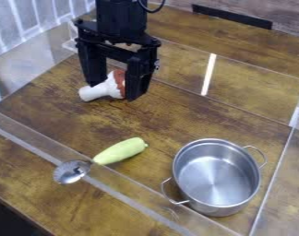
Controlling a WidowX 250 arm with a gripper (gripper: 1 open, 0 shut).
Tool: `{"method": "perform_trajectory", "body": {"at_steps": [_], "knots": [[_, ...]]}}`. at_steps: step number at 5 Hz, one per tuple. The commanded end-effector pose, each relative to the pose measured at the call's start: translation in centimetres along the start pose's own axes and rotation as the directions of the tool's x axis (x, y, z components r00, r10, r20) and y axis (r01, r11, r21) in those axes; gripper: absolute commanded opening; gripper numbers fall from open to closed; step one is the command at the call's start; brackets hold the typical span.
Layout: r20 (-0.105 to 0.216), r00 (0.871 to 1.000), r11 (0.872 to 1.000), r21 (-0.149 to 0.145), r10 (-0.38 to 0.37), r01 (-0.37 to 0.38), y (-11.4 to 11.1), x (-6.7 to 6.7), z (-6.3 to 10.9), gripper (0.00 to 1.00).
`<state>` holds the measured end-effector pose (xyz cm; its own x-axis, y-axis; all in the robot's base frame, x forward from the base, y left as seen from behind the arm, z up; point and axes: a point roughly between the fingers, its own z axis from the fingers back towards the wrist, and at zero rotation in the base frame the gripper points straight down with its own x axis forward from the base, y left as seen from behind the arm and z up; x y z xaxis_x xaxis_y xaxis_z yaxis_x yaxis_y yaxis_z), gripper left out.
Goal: Move the green spoon to the right
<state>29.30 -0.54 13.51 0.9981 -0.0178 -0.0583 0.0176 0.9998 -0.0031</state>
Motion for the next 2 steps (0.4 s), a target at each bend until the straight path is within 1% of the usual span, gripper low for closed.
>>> {"method": "perform_trajectory", "body": {"at_steps": [1, 2], "knots": [[-0.023, 0.996, 0.997, 0.0, -0.082, 0.082, 0.2, 0.3, -1.5, 1.0], [-0.014, 0.984, 0.984, 0.004, -0.179, 0.179, 0.7, 0.6, -4.2, 1.0]]}}
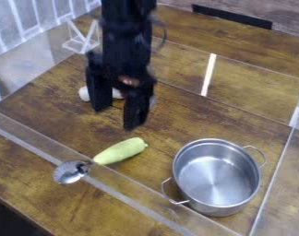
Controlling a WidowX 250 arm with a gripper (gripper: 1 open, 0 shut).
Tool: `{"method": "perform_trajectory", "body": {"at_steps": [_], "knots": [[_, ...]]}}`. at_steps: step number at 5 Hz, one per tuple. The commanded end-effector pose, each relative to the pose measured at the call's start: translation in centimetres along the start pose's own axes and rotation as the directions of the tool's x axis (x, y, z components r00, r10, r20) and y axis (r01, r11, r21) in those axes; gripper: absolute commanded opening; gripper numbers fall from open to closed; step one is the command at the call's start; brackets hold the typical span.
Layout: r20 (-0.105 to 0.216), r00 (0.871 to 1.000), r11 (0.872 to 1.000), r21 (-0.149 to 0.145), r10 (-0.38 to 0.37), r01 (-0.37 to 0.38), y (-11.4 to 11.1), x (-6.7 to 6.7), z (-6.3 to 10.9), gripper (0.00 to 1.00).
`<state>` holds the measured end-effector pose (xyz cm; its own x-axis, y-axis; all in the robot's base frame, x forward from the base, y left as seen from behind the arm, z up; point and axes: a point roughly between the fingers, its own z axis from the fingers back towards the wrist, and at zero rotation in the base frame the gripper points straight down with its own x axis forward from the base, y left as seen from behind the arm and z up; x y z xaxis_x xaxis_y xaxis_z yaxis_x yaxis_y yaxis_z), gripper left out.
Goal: Move the green spoon to the right
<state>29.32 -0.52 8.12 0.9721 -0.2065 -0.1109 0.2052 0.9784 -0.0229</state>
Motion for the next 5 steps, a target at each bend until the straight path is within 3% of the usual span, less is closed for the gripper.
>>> {"method": "perform_trajectory", "body": {"at_steps": [1, 2, 3, 5], "knots": [[0.059, 0.996, 0.998, 0.02, -0.062, 0.061, 1.9, -0.3, -2.2, 1.0], [0.103, 0.986, 0.991, 0.032, -0.134, 0.132, 3.3, -0.4, -4.2, 1.0], [0.116, 0.984, 0.991, 0.028, -0.134, 0.131, 3.8, 0.0, -4.5, 0.0], [0.129, 0.984, 0.992, 0.016, -0.124, 0.122, 4.4, 0.5, -4.7, 0.0]]}}
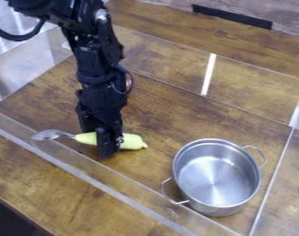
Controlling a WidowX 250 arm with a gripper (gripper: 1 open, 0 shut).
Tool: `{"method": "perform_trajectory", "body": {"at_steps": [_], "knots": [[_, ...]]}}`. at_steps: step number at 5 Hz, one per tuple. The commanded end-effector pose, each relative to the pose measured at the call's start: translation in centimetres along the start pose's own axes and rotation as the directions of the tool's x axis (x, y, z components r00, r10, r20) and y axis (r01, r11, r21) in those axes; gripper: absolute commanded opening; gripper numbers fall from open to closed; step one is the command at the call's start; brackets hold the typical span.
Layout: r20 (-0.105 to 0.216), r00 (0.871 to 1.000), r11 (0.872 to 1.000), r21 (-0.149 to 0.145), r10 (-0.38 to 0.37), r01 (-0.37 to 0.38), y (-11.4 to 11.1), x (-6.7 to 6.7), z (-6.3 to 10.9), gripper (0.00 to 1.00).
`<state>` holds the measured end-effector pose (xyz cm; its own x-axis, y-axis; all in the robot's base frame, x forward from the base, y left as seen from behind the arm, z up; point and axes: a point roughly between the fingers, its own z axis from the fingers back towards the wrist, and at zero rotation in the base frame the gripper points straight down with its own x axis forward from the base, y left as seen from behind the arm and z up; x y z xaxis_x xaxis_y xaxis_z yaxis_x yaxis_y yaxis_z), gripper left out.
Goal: Move the green spoon to the right
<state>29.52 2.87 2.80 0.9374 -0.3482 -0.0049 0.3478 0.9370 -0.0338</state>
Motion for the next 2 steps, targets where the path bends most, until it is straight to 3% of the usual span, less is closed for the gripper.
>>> {"method": "perform_trajectory", "body": {"at_steps": [1, 2], "knots": [[0.037, 0.999, 1.0, 0.006, 0.024, -0.024, 1.08, 0.2, 0.53, 0.0], [0.045, 0.999, 1.0, -0.001, 0.024, -0.024, 1.16, 0.06, 0.5, 0.0]]}}
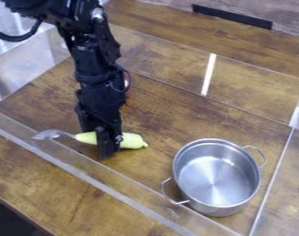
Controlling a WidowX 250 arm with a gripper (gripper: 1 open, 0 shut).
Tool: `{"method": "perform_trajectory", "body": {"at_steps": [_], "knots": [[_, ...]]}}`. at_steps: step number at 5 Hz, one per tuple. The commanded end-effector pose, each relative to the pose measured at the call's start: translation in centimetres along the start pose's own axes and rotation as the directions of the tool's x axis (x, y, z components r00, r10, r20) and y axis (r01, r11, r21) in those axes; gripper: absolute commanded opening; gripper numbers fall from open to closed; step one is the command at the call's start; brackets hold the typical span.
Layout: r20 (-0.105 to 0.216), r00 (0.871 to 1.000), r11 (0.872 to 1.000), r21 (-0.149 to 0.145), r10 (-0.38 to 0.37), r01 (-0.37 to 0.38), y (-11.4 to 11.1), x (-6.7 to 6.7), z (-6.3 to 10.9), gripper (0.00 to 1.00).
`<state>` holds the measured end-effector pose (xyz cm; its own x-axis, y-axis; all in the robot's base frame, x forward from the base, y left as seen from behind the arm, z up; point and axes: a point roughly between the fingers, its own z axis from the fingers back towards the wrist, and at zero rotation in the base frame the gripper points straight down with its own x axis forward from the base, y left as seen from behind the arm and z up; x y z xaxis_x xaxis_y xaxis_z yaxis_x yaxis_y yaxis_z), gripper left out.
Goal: Move the green spoon to the right
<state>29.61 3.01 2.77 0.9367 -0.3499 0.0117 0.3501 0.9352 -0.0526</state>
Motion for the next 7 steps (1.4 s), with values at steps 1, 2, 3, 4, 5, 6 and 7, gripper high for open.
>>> {"method": "perform_trajectory", "body": {"at_steps": [1, 2, 3, 4, 5, 6, 7], "knots": [[0.04, 0.993, 0.994, 0.013, 0.11, -0.111, 1.5, -0.2, 0.6, 0.0], [0.05, 0.98, 0.981, 0.005, 0.193, -0.193, 1.9, -0.4, 0.6, 0.0], [0.059, 0.964, 0.966, -0.005, 0.258, -0.259, 2.3, -0.6, 0.7, 0.0], [0.065, 0.945, 0.948, -0.017, 0.32, -0.319, 2.5, -0.7, 0.7, 0.0], [0.064, 0.948, 0.951, -0.027, 0.31, -0.309, 2.7, -1.0, 0.8, 0.0], [0.062, 0.952, 0.954, -0.037, 0.299, -0.297, 2.9, -1.2, 0.9, 0.0], [0.061, 0.95, 0.952, -0.044, 0.306, -0.304, 2.5, -0.9, 0.8, 0.0]]}}
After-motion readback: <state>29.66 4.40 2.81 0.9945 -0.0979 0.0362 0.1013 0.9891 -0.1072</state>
